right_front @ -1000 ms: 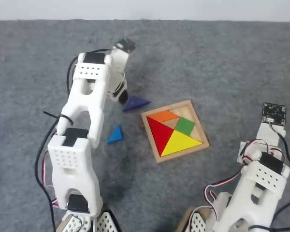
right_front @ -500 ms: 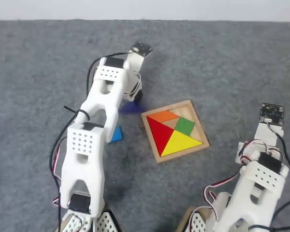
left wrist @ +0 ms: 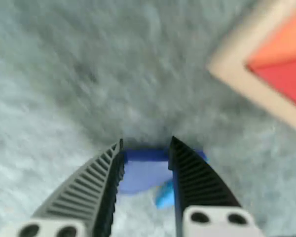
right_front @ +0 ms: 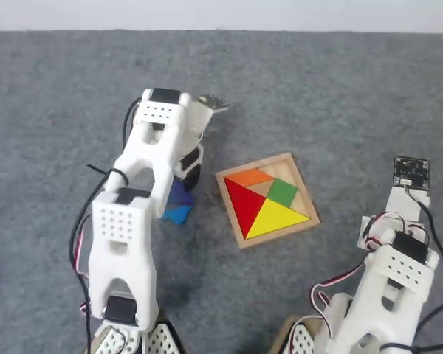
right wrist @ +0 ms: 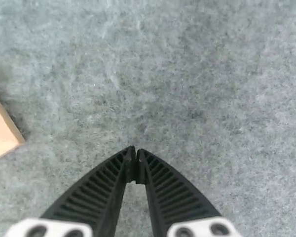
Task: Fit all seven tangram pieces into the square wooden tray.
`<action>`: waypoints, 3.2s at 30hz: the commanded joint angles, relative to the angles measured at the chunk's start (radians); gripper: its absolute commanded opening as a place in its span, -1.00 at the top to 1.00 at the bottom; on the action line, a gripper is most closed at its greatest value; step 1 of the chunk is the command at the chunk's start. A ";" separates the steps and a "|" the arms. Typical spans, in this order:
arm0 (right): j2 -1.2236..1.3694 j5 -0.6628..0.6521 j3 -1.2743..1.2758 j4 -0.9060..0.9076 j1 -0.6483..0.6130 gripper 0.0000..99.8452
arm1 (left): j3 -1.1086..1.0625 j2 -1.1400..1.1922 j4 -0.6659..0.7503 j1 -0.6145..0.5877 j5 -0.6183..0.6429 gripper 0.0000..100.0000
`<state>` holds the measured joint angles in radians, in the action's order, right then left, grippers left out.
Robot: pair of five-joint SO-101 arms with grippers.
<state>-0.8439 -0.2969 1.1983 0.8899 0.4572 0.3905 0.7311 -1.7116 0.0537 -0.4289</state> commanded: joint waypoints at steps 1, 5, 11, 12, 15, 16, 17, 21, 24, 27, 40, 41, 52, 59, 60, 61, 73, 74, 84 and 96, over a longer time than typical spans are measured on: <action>-0.038 0.008 -0.006 -0.016 -0.007 0.97 | -0.140 -0.221 -0.046 -0.006 -0.046 0.72; -0.038 0.008 -0.006 -0.015 -0.007 0.97 | -0.206 -0.405 -0.025 -0.026 -0.043 0.72; -0.036 0.006 -0.005 -0.015 -0.007 0.97 | -0.384 -0.683 -0.014 -0.081 -0.087 0.72; -0.038 0.006 -0.005 -0.015 -0.007 0.97 | -0.455 -0.718 0.009 -0.080 -0.117 0.72; -0.038 0.006 -0.005 -0.015 -0.007 0.97 | -0.725 -0.775 0.193 -0.054 -0.169 0.72; -0.038 0.006 -0.005 -0.015 -0.007 0.97 | -0.812 -0.781 0.265 -0.043 -0.183 0.72; -0.038 0.006 -0.005 -0.015 -0.007 0.97 | -0.888 -0.781 0.334 -0.029 -0.196 0.72; -0.036 0.006 -0.005 -0.015 -0.007 0.97 | -1.079 -0.789 0.509 0.035 -0.245 0.72; -0.035 0.006 -0.005 -0.016 -0.007 0.97 | -1.118 -0.781 0.549 0.060 -0.252 0.72; -0.035 0.006 -0.005 -0.016 -0.007 0.97 | -1.119 -0.779 0.571 0.054 -0.247 0.72; -0.038 0.006 -0.005 -0.013 -0.007 0.97 | -1.144 -0.753 0.638 0.032 -0.256 0.63; -0.038 0.006 -0.005 -0.013 -0.007 0.97 | -1.144 -0.738 0.635 0.032 -0.272 0.63; -0.038 0.006 -0.005 -0.013 -0.007 0.97 | -1.098 -0.686 0.545 0.026 -0.295 0.88; -0.038 0.006 -0.005 -0.012 -0.007 0.97 | -1.040 -0.687 0.471 0.031 -0.290 0.91; -0.038 0.006 -0.005 -0.012 -0.007 0.97 | -1.010 -0.687 0.445 0.031 -0.290 0.91; -0.038 0.006 -0.005 -0.010 -0.007 0.97 | -0.980 -0.689 0.417 0.023 -0.288 0.91; -0.038 0.006 -0.005 -0.013 -0.007 0.97 | -1.193 -1.191 0.436 -0.092 -0.304 0.68; -0.038 0.006 -0.005 -0.013 -0.007 0.97 | -1.242 -1.214 0.465 -0.094 -0.327 0.67; -0.038 0.006 -0.005 -0.008 -0.007 0.97 | -1.333 -1.002 0.655 -0.100 -0.382 0.66; -0.038 0.006 -0.005 -0.015 -0.007 0.97 | -1.139 -0.735 0.612 -0.163 -0.413 0.71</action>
<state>-0.8439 -0.2969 1.1983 0.8899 0.4572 -0.7725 -0.0161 -1.0948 -0.1028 -0.8216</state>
